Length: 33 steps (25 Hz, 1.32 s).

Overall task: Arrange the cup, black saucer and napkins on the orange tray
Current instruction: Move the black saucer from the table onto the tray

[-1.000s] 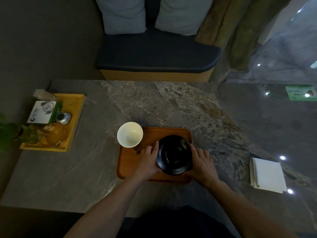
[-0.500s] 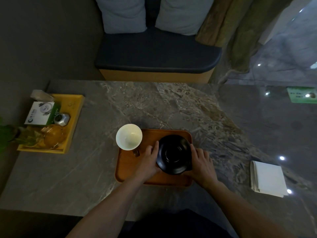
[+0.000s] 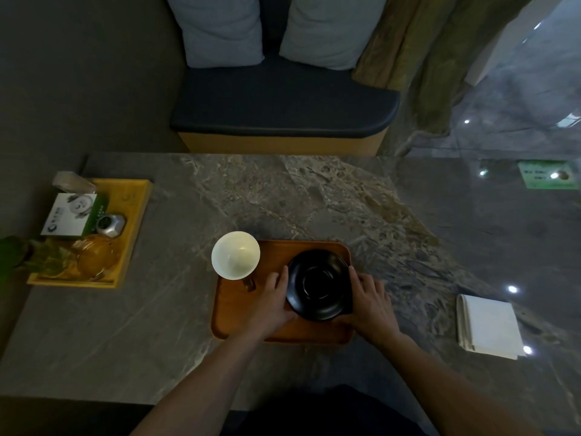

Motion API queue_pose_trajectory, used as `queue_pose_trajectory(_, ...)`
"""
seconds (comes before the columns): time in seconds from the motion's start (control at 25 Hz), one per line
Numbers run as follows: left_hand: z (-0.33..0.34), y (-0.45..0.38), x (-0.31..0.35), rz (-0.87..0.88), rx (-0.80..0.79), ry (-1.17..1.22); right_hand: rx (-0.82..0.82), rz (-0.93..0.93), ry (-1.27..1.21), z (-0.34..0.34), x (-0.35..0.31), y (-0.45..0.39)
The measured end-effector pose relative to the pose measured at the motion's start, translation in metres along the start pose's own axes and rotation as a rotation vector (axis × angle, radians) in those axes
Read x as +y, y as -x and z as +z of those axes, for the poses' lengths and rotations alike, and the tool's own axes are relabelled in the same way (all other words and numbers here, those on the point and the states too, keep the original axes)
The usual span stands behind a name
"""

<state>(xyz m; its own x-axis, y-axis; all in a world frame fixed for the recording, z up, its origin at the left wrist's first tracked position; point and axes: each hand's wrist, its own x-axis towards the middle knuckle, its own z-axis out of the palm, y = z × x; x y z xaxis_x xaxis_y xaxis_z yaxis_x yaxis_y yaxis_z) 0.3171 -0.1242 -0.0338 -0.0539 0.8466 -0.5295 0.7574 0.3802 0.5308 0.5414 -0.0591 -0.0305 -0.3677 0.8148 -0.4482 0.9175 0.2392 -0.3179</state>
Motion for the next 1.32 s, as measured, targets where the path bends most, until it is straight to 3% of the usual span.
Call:
queue_pose_trajectory(0.28,0.001,0.01,-0.005,-0.107,-0.037,0.059,0.013,0.049,0.022,-0.002,0.008,0.026)
queue_pose_trajectory(0.52,0.0,0.024,0.0,-0.106,0.044,-0.18,-0.108,0.064,0.071,-0.008,0.019,0.052)
queue_pose_trajectory(0.64,-0.002,0.027,0.008,-0.055,0.0,-0.222,-0.094,0.052,0.071,-0.015,0.034,0.063)
queue_pose_trajectory(0.8,0.008,0.025,0.036,0.079,-0.204,-0.253,-0.074,0.048,0.069,-0.029,0.07,0.084)
queue_pose_trajectory(1.32,0.073,-0.013,0.184,0.135,-0.335,-0.375,-0.059,0.158,0.075,-0.078,0.238,0.138)
